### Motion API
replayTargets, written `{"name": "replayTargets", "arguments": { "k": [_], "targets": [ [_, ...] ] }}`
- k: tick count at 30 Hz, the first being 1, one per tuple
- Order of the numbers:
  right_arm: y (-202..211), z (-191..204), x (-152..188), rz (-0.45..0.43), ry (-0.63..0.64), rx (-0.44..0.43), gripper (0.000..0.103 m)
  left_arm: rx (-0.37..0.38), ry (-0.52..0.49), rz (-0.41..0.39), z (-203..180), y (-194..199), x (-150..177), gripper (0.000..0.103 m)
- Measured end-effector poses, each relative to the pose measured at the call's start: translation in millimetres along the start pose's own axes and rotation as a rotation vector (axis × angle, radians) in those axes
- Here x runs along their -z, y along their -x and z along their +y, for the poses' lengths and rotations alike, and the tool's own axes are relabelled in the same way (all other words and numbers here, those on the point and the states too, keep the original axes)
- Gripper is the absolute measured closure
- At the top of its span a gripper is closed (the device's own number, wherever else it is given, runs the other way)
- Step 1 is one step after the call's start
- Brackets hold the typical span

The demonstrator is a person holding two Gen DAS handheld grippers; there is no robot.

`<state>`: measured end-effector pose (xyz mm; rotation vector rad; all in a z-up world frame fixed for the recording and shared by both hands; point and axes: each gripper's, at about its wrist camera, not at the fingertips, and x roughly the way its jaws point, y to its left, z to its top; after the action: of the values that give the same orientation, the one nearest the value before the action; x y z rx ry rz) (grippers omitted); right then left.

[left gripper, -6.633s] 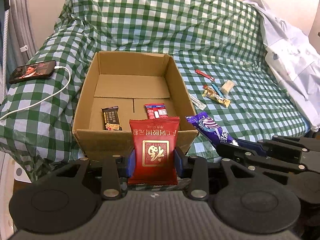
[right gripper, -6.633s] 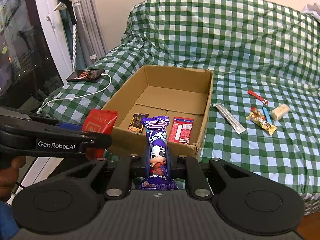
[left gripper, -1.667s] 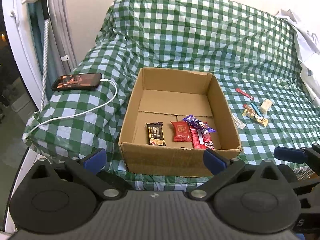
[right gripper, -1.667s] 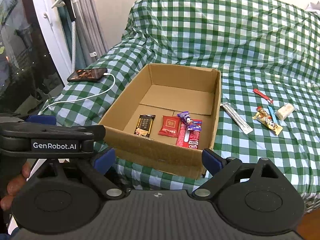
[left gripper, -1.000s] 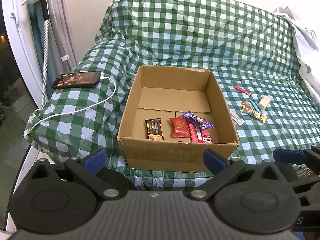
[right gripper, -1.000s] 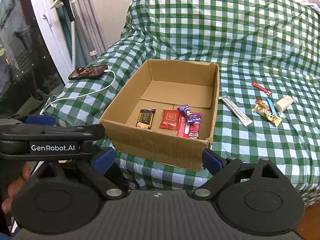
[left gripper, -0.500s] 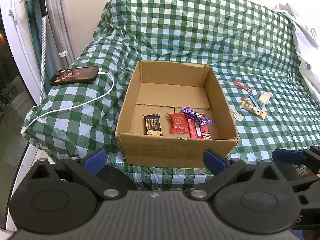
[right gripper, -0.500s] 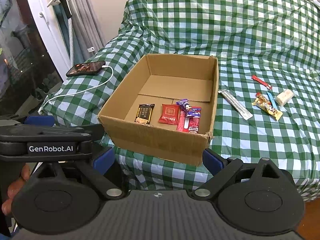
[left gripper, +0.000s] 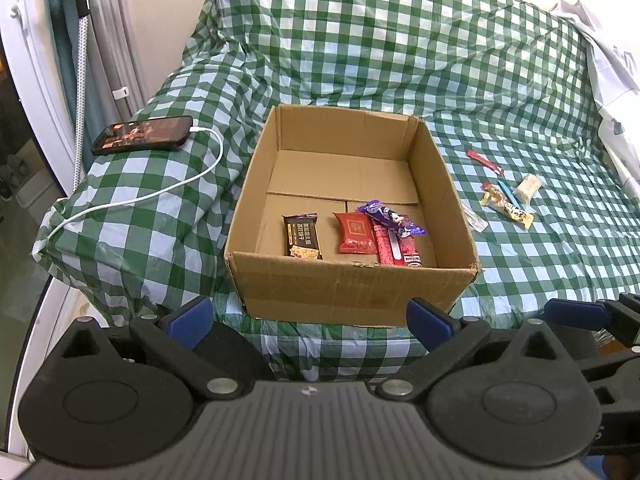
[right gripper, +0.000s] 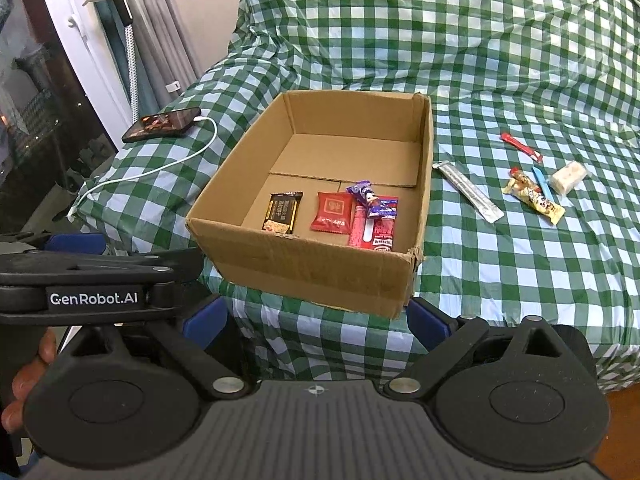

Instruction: Organize snacks

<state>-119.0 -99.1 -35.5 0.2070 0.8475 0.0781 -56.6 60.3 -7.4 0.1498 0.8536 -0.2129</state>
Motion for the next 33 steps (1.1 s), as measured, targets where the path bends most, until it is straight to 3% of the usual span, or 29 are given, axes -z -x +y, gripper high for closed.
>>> {"name": "replayTargets", "arguments": {
  "k": [33],
  "targets": [
    [-17,-12,2,0.049,-0.046,-0.021,0.006,-0.016,-0.03,0.044,-10,-16,-1,0.0]
  ]
}}
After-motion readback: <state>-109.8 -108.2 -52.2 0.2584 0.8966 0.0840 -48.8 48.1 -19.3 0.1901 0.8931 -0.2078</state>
